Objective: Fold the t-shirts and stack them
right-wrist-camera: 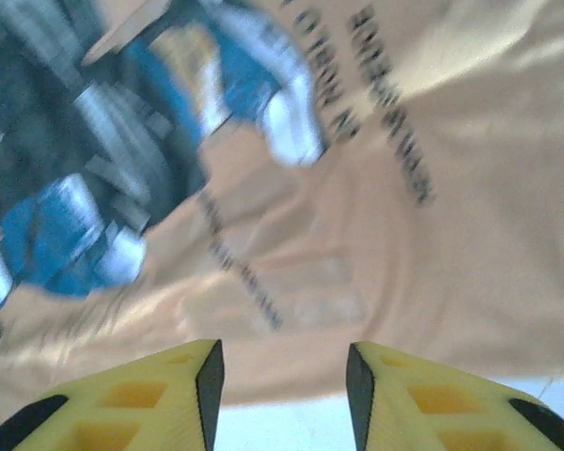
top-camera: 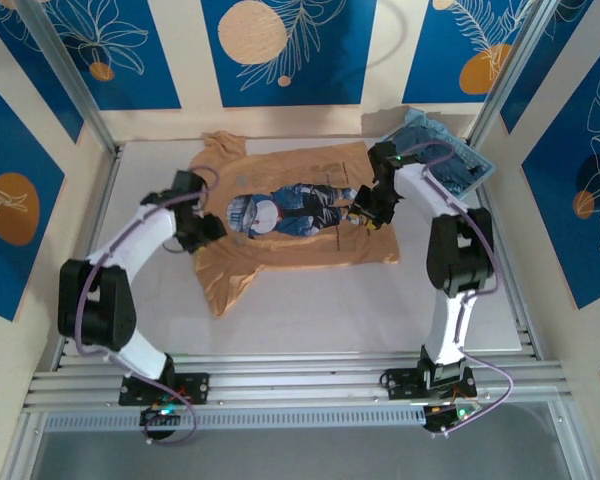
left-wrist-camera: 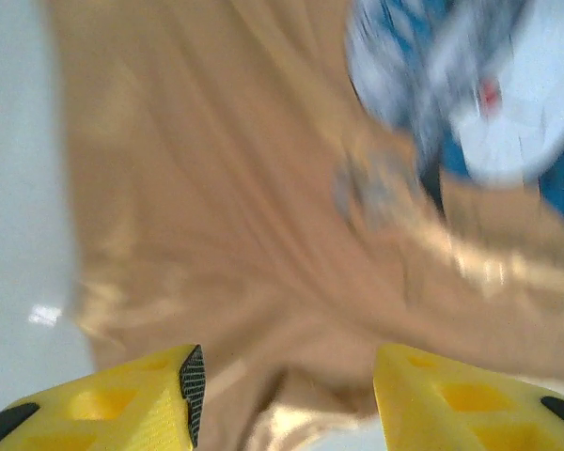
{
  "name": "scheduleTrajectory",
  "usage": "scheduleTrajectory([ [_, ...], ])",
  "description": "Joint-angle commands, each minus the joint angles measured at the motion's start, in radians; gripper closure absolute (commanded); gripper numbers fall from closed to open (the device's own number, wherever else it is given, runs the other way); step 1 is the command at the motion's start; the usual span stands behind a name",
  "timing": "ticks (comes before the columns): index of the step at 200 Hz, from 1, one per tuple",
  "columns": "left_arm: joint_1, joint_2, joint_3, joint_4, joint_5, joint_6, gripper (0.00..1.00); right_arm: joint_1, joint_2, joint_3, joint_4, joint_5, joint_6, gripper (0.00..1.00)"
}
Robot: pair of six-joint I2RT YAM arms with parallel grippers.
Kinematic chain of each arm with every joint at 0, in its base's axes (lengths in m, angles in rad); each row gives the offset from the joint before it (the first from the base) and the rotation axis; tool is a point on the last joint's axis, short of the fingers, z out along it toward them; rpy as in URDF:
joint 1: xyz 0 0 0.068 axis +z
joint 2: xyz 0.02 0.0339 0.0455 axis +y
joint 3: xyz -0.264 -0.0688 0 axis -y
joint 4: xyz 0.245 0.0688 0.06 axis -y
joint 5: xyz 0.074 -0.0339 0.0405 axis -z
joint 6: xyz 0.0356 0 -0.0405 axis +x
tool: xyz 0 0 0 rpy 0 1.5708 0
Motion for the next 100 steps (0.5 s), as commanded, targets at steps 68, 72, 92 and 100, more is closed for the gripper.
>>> scheduleTrajectory([
  [68, -0.104, 0.08, -0.203, 0.198, 0.138, 0.09, 0.49, 0.064, -0.308, -0.258, 0.086, -0.26, 0.023, 0.53],
  [72, -0.108, 0.083, -0.204, 0.202, 0.143, 0.088, 0.5, 0.065, -0.314, -0.266, 0.088, -0.262, 0.024, 0.54],
  [92, -0.138, 0.086, -0.207, 0.205, 0.152, 0.074, 0.61, 0.059, -0.321, -0.29, 0.09, -0.261, 0.027, 0.54],
  [100, -0.151, 0.087, -0.21, 0.2, 0.152, 0.064, 0.66, 0.053, -0.321, -0.293, 0.087, -0.262, 0.027, 0.54],
])
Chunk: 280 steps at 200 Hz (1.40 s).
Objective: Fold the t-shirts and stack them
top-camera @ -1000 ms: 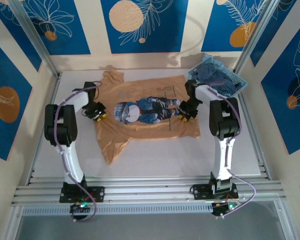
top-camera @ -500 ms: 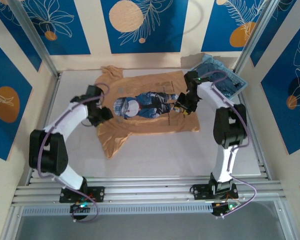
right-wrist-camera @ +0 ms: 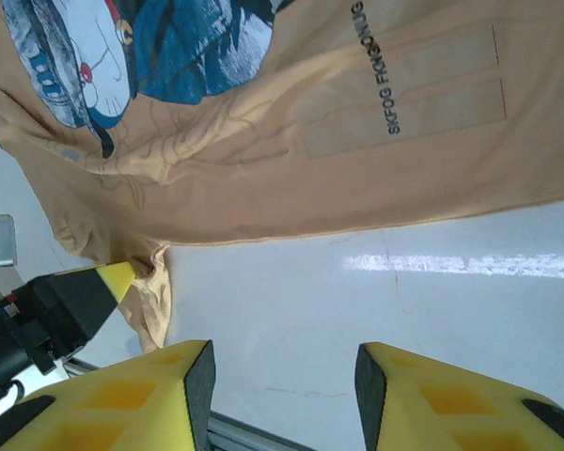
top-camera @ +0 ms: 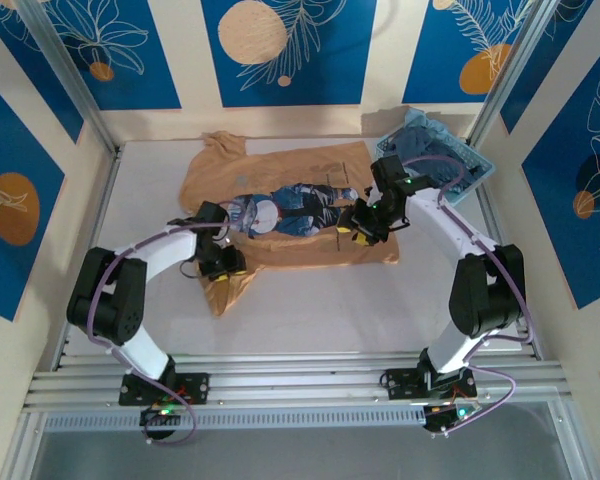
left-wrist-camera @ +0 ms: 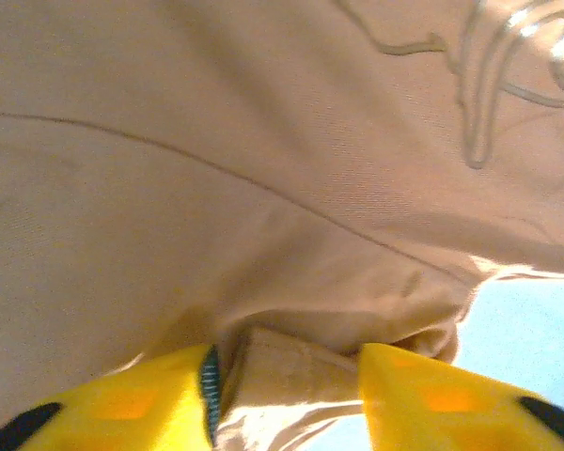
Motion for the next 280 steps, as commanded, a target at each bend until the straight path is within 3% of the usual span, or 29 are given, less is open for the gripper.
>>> scheduleTrajectory([
  [1, -0.042, 0.015, -0.018, 0.021, 0.035, 0.001, 0.67, -0.004, -0.03, -0.022, -0.003, -0.045, 0.015, 0.54],
  [40, -0.099, -0.035, -0.028, 0.008, 0.013, -0.056, 1.0, -0.019, -0.033, -0.015, -0.007, -0.041, 0.009, 0.55],
  [84, -0.184, -0.033, 0.033, -0.057, -0.004, -0.111, 1.0, -0.025, -0.033, -0.035, -0.007, -0.043, 0.012, 0.57],
  [142, -0.302, 0.084, 0.264, -0.323, -0.167, -0.178, 1.0, -0.024, -0.029, -0.062, -0.014, -0.049, 0.009, 0.58],
  [172, -0.37, 0.159, 0.35, -0.392, -0.187, -0.197, 1.0, -0.028, -0.028, -0.074, -0.023, -0.048, 0.009, 0.58],
  [201, -0.412, 0.191, 0.356, -0.325, -0.085, -0.177, 0.56, -0.03, -0.024, -0.086, -0.034, -0.04, 0.01, 0.58],
  [215, -0.433, 0.133, 0.325, -0.241, -0.054, -0.16, 0.42, -0.03, -0.027, -0.094, -0.037, -0.031, 0.009, 0.58],
  [241, -0.416, 0.012, 0.246, -0.264, -0.115, -0.175, 0.43, -0.031, -0.035, -0.111, -0.035, -0.021, 0.005, 0.58],
  [264, -0.333, -0.113, 0.084, -0.305, -0.143, -0.289, 0.49, -0.039, -0.047, -0.138, -0.024, 0.001, 0.003, 0.59],
  [280, -0.279, -0.188, -0.022, -0.327, -0.134, -0.361, 0.49, -0.066, -0.064, -0.167, -0.013, 0.008, 0.008, 0.59],
])
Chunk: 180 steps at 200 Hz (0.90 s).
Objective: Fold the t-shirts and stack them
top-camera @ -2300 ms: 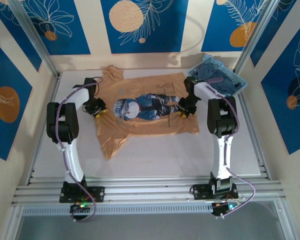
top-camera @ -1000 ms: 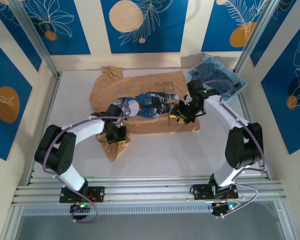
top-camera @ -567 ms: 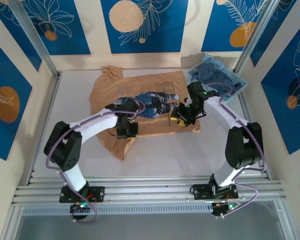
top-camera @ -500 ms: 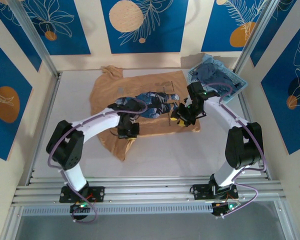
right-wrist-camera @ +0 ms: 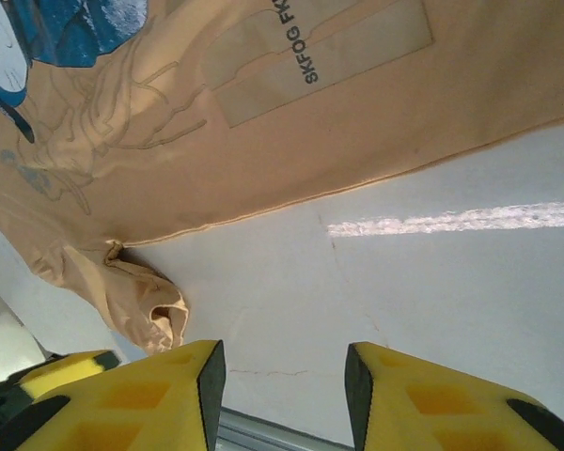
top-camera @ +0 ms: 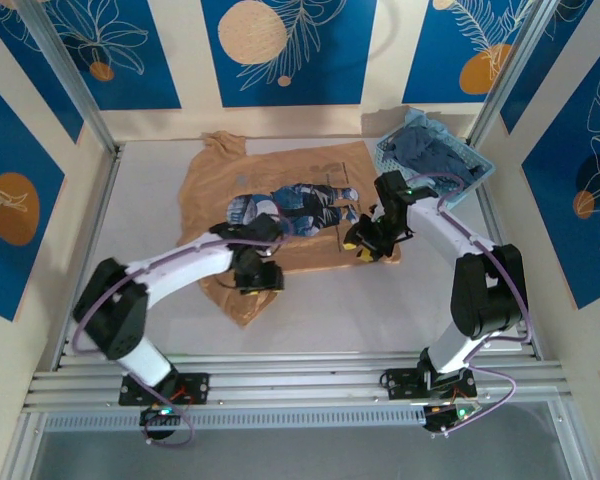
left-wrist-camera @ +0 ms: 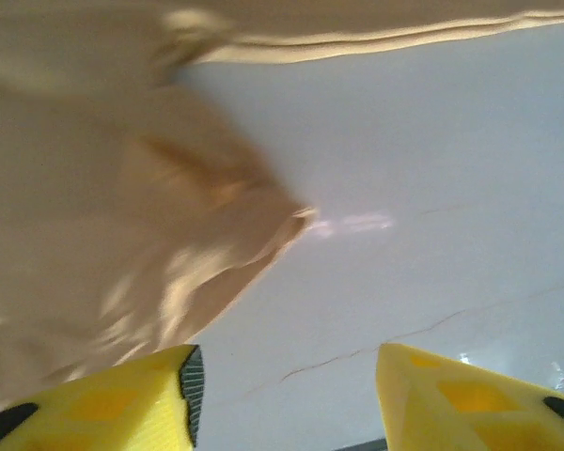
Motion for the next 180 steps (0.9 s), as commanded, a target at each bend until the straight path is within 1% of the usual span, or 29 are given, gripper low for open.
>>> scheduleTrajectory([
  [1, 0.077, -0.093, -0.134, -0.081, -0.024, -0.128, 0.48, -0.035, -0.049, -0.041, -0.009, 0.013, 0.008, 0.59],
  [11, 0.094, -0.134, -0.187, -0.075, -0.016, -0.175, 0.46, -0.057, -0.064, -0.057, -0.004, 0.016, 0.013, 0.59],
  [30, 0.106, -0.175, -0.274, -0.003, 0.036, -0.261, 0.45, -0.099, -0.095, -0.08, 0.001, 0.031, 0.02, 0.59],
  [50, 0.106, -0.168, -0.325, 0.086, 0.07, -0.344, 0.39, -0.142, -0.119, -0.107, 0.0, 0.05, 0.031, 0.59],
  [67, 0.106, -0.147, -0.353, 0.163, 0.079, -0.394, 0.39, -0.189, -0.137, -0.141, 0.007, 0.062, 0.042, 0.59],
  [79, 0.106, -0.123, -0.362, 0.188, 0.07, -0.407, 0.41, -0.226, -0.151, -0.168, 0.008, 0.071, 0.051, 0.58],
  [95, 0.106, -0.08, -0.367, 0.186, 0.031, -0.408, 0.51, -0.275, -0.169, -0.203, 0.011, 0.081, 0.063, 0.58],
  [107, 0.106, -0.064, -0.38, 0.192, -0.004, -0.416, 0.63, -0.308, -0.175, -0.221, 0.011, 0.088, 0.068, 0.57],
  [115, 0.107, -0.066, -0.386, 0.174, -0.038, -0.425, 0.76, -0.324, -0.175, -0.229, 0.009, 0.097, 0.071, 0.57],
  [126, 0.106, -0.093, -0.39, 0.113, -0.103, -0.445, 1.0, -0.337, -0.175, -0.238, 0.011, 0.106, 0.073, 0.57],
  [148, 0.112, -0.21, -0.418, 0.017, -0.173, -0.478, 1.0, -0.343, -0.169, -0.248, 0.003, 0.127, 0.08, 0.57],
  [180, 0.127, -0.371, -0.475, -0.04, -0.164, -0.511, 1.0, -0.345, -0.17, -0.285, 0.01, 0.132, 0.11, 0.57],
])
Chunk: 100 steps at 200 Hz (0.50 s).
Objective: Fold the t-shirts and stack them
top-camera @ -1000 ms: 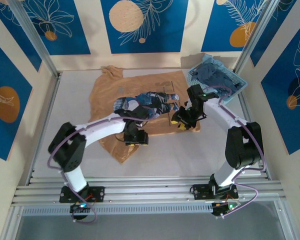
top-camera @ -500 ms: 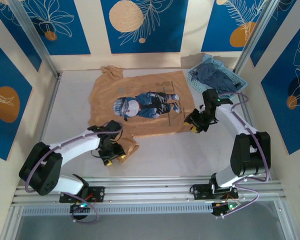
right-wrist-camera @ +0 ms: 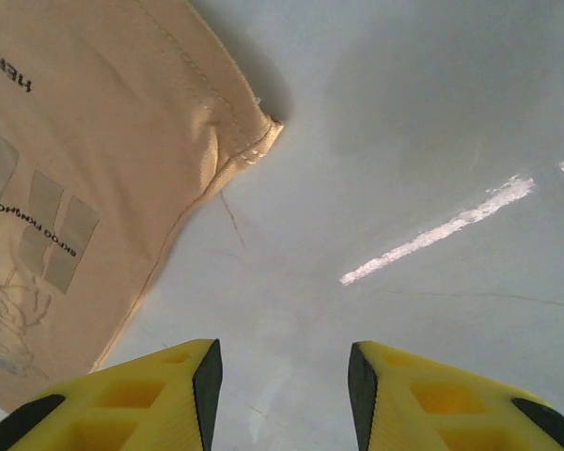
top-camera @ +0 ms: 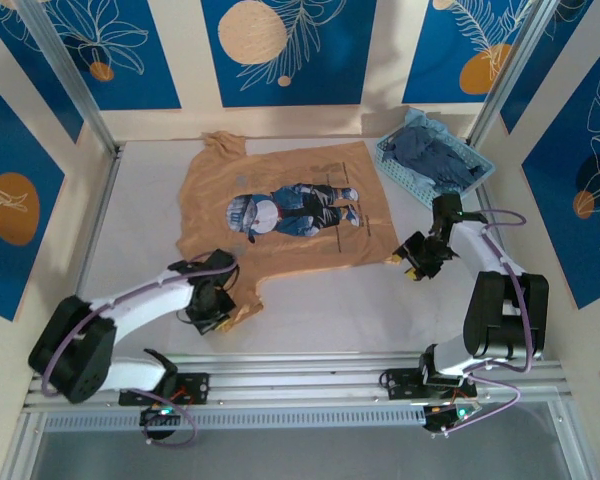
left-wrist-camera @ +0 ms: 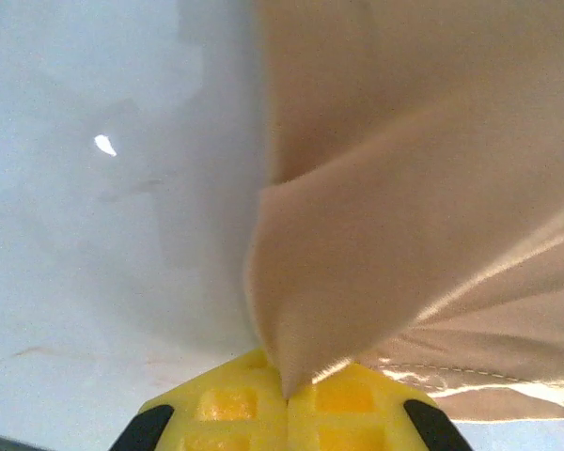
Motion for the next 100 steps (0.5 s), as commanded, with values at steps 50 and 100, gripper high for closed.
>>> scheduleTrajectory([
  [50, 0.01, -0.202, -0.068, -0.147, -0.062, -0.095, 1.0, -0.005, 0.066, -0.022, 0.049, -0.015, 0.063, 0.61],
  [100, 0.01, -0.229, -0.075, -0.147, -0.063, -0.105, 1.0, 0.026, 0.14, -0.025, 0.124, -0.079, 0.16, 0.63],
])
